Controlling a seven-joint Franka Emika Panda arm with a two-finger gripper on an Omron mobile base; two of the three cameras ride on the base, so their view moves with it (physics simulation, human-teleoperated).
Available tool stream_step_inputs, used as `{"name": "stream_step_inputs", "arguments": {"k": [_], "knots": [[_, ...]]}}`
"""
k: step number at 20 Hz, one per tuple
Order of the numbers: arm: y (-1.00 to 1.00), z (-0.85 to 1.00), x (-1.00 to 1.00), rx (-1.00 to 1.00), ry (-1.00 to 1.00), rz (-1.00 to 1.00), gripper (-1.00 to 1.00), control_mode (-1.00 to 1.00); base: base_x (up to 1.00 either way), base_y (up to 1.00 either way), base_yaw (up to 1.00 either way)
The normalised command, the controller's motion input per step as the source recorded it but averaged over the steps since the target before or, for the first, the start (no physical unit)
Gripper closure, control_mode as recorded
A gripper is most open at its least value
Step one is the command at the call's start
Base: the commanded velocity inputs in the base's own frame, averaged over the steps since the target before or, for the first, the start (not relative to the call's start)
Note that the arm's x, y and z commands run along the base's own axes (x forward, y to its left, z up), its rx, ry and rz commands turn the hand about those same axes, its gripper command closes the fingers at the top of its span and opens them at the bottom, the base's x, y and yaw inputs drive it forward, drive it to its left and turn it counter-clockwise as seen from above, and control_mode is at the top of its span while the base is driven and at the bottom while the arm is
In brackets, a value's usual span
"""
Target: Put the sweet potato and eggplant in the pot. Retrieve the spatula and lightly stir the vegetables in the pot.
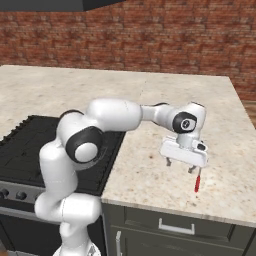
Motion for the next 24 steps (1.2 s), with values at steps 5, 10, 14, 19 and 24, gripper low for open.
{"name": "stream_step_inputs", "arguments": {"k": [5, 10, 14, 19, 24], "knots": [[-0.12, -0.63, 0.26, 0.00, 0.04, 0.01, -1.00, -1.00, 0.00, 0.00, 0.00], [-0.17, -0.24, 0.09, 0.00, -0.01, 0.04, -1.00, -1.00, 0.00, 0.00, 0.00], [-0.30, -0.04, 0.13, 0.03, -0.05, 0.12, -1.00, -1.00, 0.00, 0.00, 0.00], [-0.07, 0.00, 0.00, 0.03, -0.04, 0.15, -1.00, -1.00, 0.00, 0.00, 0.00], [0.00, -0.13, 0.05, 0.00, 0.02, 0.17, -1.00, -1.00, 0.00, 0.00, 0.00]]}}
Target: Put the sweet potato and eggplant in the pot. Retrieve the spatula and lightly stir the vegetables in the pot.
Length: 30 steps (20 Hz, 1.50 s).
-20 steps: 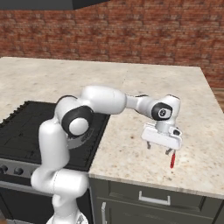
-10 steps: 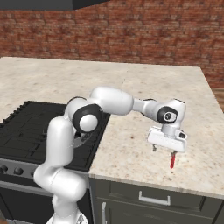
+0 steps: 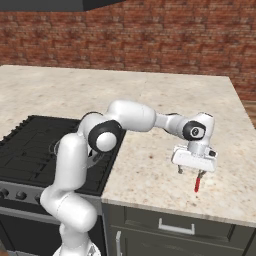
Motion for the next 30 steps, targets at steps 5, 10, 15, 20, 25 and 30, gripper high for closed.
{"name": "stream_step_inputs", "arguments": {"k": [5, 10, 15, 20, 25, 30], "knots": [[-0.11, -0.20, 0.12, 0.01, 0.00, 0.18, -1.00, -1.00, 0.00, 0.00, 0.00], [-0.20, 0.00, 0.00, 0.13, -0.15, 0.14, -1.00, -1.00, 0.00, 0.00, 0.00], [-0.16, 0.00, 0.16, 0.01, -0.11, 0.03, -1.00, -1.00, 0.00, 0.00, 0.00], [-0.06, 0.00, 0.54, 0.00, -0.01, -0.01, -1.00, -1.00, 0.00, 0.00, 0.00], [-0.15, -0.05, 0.35, 0.00, 0.00, -0.05, -1.00, -1.00, 0.00, 0.00, 0.00], [-0.04, 0.00, -0.05, 0.00, 0.00, -0.09, -1.00, -1.00, 0.00, 0.00, 0.00]]}}
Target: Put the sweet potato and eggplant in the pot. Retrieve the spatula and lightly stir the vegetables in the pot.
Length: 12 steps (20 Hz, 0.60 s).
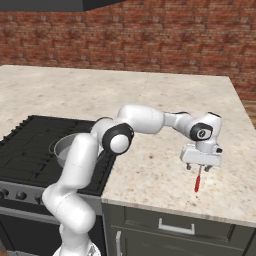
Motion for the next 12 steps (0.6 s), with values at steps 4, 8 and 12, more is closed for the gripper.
{"name": "stream_step_inputs", "arguments": {"k": [4, 8, 12], "knots": [[0.03, 0.03, -0.15, 0.00, -0.01, -0.01, -1.00, -1.00, 0.00, 0.00, 0.00], [0.13, -0.05, -0.28, 0.00, -0.07, 0.00, -1.00, -1.00, 0.00, 0.00, 0.00], [0.00, -0.02, -0.60, 0.00, -0.23, 0.00, -1.00, -1.00, 0.00, 0.00, 0.00]]}}
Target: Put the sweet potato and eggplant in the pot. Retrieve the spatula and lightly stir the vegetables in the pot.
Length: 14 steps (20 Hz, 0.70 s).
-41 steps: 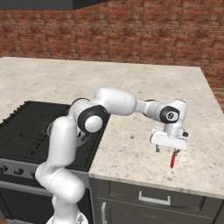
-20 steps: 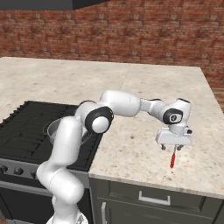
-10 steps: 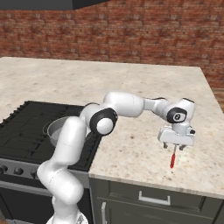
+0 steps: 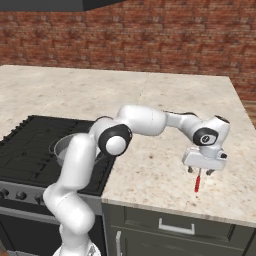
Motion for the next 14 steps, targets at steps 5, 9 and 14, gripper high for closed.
{"name": "stream_step_inputs", "arguments": {"k": [5, 9, 14], "knots": [[0.03, 0.00, -0.40, 0.00, -0.17, 0.00, -1.00, -1.00, 0.00, 0.00, 0.00], [0.06, -0.02, 0.18, -0.06, -0.01, 0.00, -1.00, -1.00, 0.00, 0.00, 0.00], [0.00, -0.03, 0.27, -0.07, 0.00, 0.00, -1.00, -1.00, 0.00, 0.00, 0.00]]}}
